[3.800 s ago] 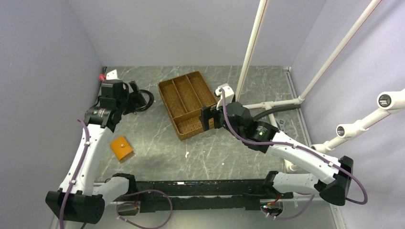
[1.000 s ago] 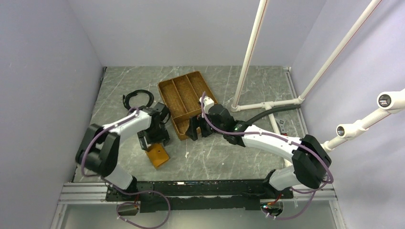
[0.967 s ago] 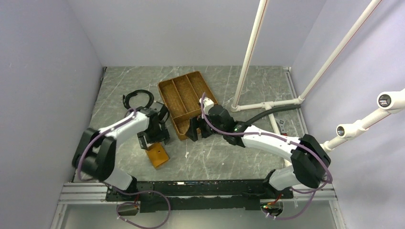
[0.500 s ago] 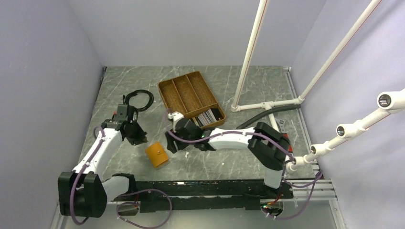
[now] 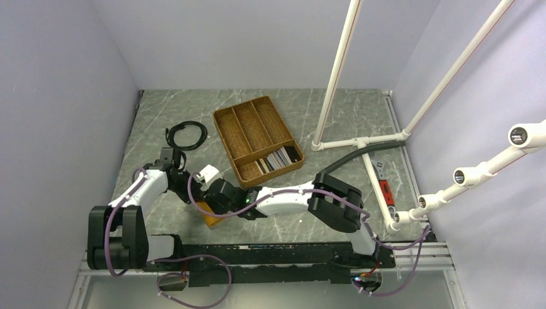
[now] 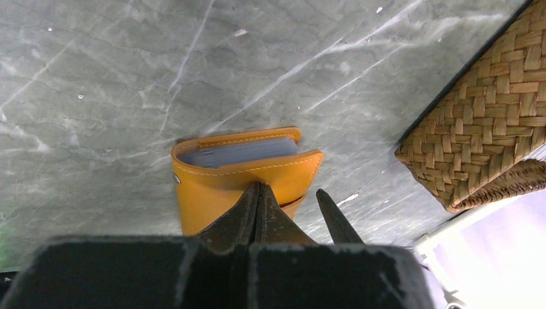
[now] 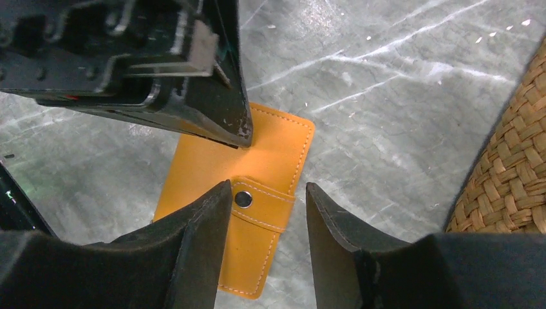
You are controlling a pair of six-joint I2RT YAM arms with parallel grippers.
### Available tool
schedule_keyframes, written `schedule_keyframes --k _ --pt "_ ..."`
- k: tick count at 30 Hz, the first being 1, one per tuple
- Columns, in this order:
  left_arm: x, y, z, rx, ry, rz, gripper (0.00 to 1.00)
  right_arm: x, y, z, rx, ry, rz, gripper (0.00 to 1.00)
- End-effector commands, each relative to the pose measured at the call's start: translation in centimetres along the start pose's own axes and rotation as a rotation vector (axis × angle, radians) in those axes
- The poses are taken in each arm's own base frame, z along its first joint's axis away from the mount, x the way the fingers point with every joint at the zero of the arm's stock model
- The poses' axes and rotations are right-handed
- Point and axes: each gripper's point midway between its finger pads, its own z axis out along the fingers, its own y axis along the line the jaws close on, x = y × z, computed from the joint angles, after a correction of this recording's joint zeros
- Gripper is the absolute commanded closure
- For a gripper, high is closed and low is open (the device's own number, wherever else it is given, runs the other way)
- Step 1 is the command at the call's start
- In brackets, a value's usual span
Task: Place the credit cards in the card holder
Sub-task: Move the card holder to the center of the board, then open the card holder at the center of the board.
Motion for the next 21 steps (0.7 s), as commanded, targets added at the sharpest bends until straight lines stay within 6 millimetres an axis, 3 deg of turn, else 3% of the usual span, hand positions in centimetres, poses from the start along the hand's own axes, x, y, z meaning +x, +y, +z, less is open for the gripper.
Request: schedule_keyframes --k 1,4,7,10,12,16,21 --pt "-0.2 1.2 0.2 -0.058 -0.026 -0.056 1.0 -1.6 0.2 0.3 0.047 -0.053 -0.056 0.51" --pt "-0.2 2.2 0.5 -0.117 -0.028 -0.088 1.0 -1.2 0.3 0.5 0.062 -0.045 -0.081 0.51" --pt "0.0 2.4 0.9 -0.122 -0.014 -0.096 1.0 -0.9 1.1 0.3 0.039 -0.049 -0.112 0.34" --pt "0.0 2.5 1.2 -0.125 -0.009 -0.09 1.0 0.0 0.8 0.8 0.066 -0.024 -0.097 0.34" --pt "0.0 2.6 1.2 -0.131 -0.006 -0.087 1.0 0.4 -0.1 1.0 0.123 -0.01 -0.073 0.44" --pt "-0.3 3.0 1.1 -0.158 -0.023 -0.087 1.0 0.4 -1.9 0.6 0.225 -0.015 -0.02 0.85" --pt "-0.8 3.9 1.0 -0.209 -0.056 -0.094 1.0 -1.1 -2.2 -0.9 0.196 -0.078 0.142 1.0"
